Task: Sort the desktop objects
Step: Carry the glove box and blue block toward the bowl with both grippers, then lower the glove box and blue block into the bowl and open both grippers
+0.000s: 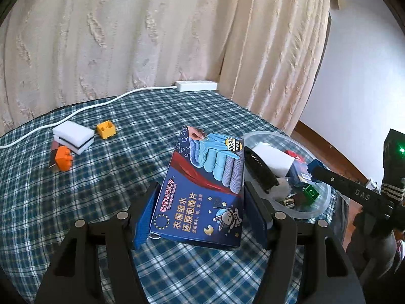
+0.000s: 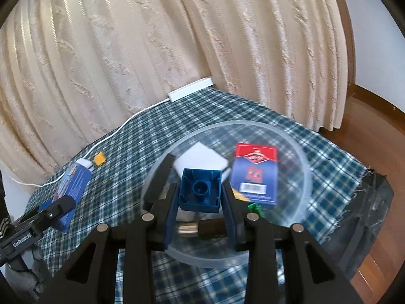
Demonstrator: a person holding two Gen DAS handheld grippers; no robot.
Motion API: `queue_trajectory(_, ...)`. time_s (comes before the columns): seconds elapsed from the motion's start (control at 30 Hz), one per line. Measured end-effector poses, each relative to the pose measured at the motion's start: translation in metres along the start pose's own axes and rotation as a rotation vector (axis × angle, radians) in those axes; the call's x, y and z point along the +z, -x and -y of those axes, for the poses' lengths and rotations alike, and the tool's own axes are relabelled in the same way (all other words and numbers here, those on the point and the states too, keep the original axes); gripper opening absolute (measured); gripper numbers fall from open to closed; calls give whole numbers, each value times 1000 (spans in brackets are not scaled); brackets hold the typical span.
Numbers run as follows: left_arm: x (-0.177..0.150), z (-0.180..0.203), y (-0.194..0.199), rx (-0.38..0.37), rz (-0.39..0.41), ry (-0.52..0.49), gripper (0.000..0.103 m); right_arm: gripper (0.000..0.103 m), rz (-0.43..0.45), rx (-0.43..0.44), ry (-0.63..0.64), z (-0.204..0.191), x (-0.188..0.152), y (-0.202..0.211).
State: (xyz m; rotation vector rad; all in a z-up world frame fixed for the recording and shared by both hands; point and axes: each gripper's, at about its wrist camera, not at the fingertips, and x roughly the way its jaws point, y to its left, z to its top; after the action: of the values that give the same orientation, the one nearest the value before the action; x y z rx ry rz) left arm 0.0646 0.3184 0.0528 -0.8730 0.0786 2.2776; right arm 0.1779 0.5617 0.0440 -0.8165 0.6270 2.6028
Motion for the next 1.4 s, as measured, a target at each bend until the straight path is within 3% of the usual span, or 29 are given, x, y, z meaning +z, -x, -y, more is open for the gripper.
queue_trajectory(1.0, 11, 61, -17, -69, -4, -69, 68, 37, 2, -93, -17, 55, 14, -16)
queue_trajectory(1.17, 14, 74, -23, -90, -9, -87, 68, 53, 13, -83, -34, 64, 13, -12)
queue_trajectory(1.4, 19, 93, -33, -125, -18, -120, 68, 54, 33, -71, -33, 69, 15, -1)
